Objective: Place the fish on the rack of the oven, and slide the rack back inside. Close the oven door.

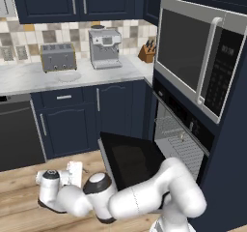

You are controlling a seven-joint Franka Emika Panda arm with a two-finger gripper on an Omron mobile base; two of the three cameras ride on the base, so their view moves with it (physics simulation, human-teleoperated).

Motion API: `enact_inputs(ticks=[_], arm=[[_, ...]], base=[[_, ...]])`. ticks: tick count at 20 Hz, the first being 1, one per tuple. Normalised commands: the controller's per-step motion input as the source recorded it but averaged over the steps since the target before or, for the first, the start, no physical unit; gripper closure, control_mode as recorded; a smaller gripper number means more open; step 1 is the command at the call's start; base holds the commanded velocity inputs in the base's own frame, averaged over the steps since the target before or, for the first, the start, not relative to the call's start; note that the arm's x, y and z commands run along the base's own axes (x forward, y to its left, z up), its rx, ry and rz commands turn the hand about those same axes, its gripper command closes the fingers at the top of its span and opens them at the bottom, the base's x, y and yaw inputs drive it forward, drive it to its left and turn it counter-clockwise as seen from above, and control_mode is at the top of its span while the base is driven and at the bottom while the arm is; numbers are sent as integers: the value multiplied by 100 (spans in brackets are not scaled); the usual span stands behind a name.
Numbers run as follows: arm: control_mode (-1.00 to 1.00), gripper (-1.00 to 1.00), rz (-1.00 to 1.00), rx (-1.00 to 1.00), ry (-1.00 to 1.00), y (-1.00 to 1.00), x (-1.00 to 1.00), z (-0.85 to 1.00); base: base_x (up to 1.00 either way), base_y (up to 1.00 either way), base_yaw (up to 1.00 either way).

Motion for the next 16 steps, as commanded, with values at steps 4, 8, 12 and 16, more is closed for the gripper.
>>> enact_inputs(ticks=[4,8,12,16], arm=[[-100,-100,-34,-15,10,0,29,-44],[-100,-100,-32,-24,15,13,40,-73],[-100,-100,-15,-25,4,22,6,-69],[-100,-100,-1,-22,0,14,0,-60]], base=[[0,0,0],[0,0,0],[0,0,0],[0,0,0]])
